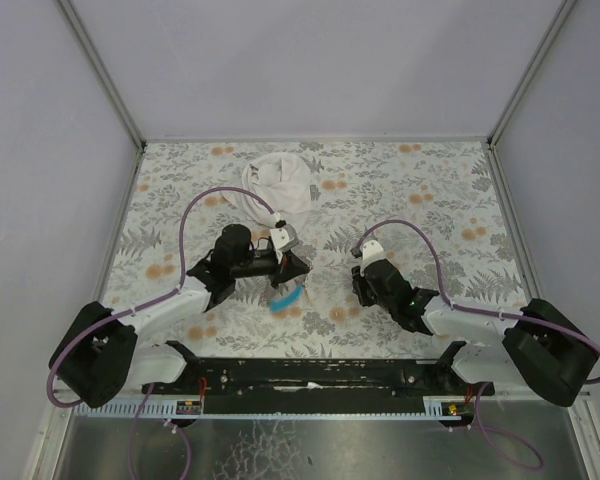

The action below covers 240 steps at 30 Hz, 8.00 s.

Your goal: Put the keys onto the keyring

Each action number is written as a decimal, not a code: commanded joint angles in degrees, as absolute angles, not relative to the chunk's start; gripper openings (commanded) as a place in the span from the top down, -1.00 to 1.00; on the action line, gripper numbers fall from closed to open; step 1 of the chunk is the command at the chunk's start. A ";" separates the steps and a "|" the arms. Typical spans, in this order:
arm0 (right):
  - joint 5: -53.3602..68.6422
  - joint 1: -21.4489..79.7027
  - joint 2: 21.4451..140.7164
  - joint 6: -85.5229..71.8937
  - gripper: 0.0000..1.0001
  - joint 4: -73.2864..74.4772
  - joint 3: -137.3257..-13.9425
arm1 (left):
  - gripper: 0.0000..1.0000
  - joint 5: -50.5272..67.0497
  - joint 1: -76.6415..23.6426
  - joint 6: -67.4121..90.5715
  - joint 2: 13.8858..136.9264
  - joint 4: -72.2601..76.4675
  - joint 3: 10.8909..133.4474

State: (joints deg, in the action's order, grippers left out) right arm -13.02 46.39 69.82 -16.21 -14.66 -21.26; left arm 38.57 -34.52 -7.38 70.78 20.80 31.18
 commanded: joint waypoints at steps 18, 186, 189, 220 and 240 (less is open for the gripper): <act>-20.89 49.56 75.22 -15.20 0.54 -21.88 -21.91 | 1.00 39.33 -34.91 -7.71 71.42 23.82 31.75; 19.25 49.83 64.99 22.68 1.00 5.23 -43.52 | 1.00 48.85 -36.19 -9.39 70.06 26.87 30.15; 19.39 49.83 65.13 22.54 1.00 5.31 -43.56 | 1.00 48.87 -36.21 -9.41 70.09 26.81 30.15; 21.09 49.78 65.03 20.88 1.00 3.59 -43.75 | 1.00 49.99 -36.19 -9.44 70.37 26.63 30.46; 18.00 49.76 65.08 19.73 1.00 4.58 -43.82 | 1.00 49.59 -36.21 -9.54 70.36 26.60 30.56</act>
